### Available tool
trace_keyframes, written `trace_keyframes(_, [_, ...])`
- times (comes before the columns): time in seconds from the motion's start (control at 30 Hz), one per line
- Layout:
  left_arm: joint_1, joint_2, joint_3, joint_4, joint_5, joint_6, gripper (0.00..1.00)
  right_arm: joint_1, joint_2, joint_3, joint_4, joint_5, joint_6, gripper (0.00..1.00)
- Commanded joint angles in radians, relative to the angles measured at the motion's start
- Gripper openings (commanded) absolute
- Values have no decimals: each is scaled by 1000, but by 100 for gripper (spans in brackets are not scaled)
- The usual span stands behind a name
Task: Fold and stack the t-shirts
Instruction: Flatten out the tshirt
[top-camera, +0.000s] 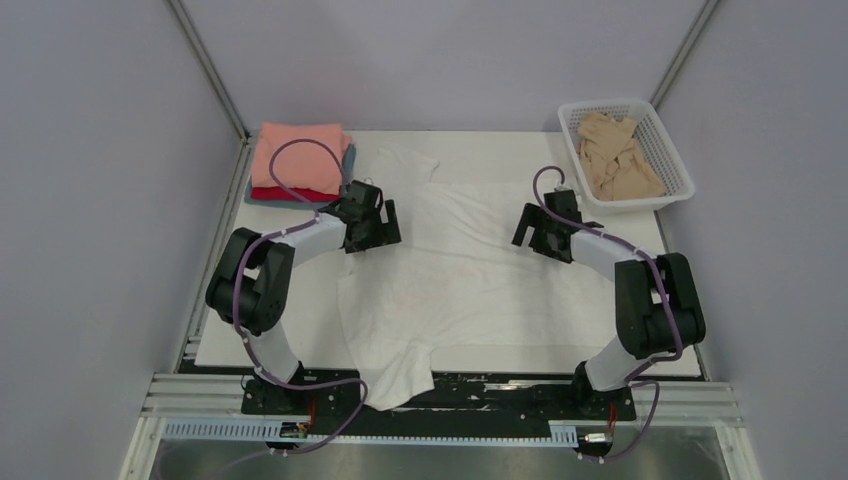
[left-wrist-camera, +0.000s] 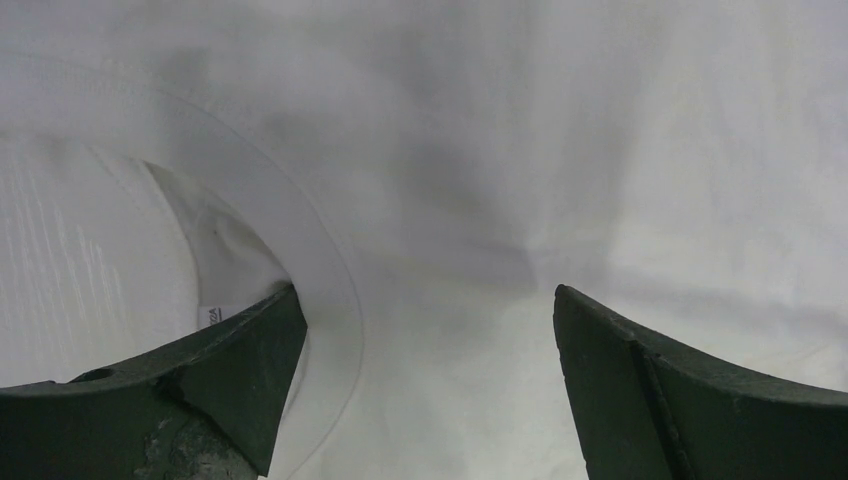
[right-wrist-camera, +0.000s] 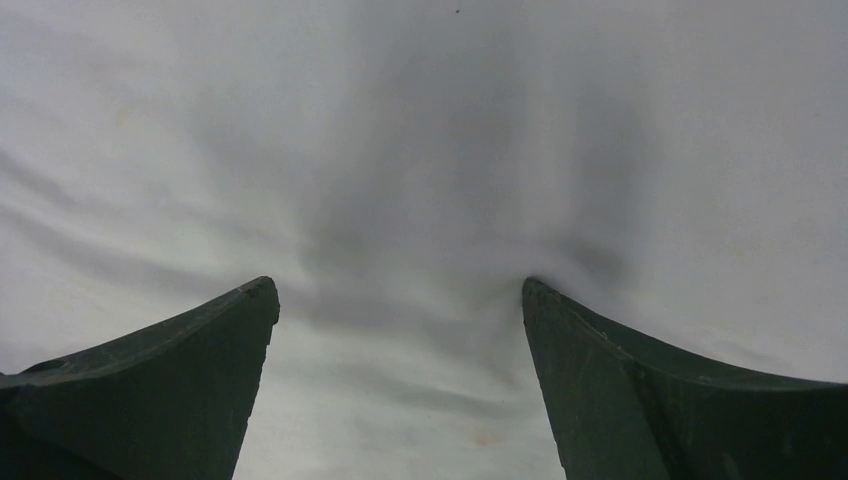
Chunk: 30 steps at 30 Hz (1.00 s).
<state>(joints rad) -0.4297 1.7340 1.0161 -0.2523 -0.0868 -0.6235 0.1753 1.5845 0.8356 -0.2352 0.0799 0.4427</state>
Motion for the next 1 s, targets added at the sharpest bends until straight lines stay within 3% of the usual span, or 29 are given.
trace_keyframes(0.0, [64,102,71,4,49,-6,100,-7,77,87,17,30,1,100])
trace_keyframes(0.3, [125,256,294,-80,43,59,100,-28,239,246,-24,35,8,100])
trace_keyframes(0.6, [153,334,528,-126,70,144,100,-28,176,327,-54,32,-12,100])
trace_keyframes(0.8, [115,111,383,-58,133,140,100,-28,-107,200,-64,68,16,100])
trace_keyframes(0.97, [-2,-167,166,-84,-8,105,100,-32,-379,-3,-66,124,86,100])
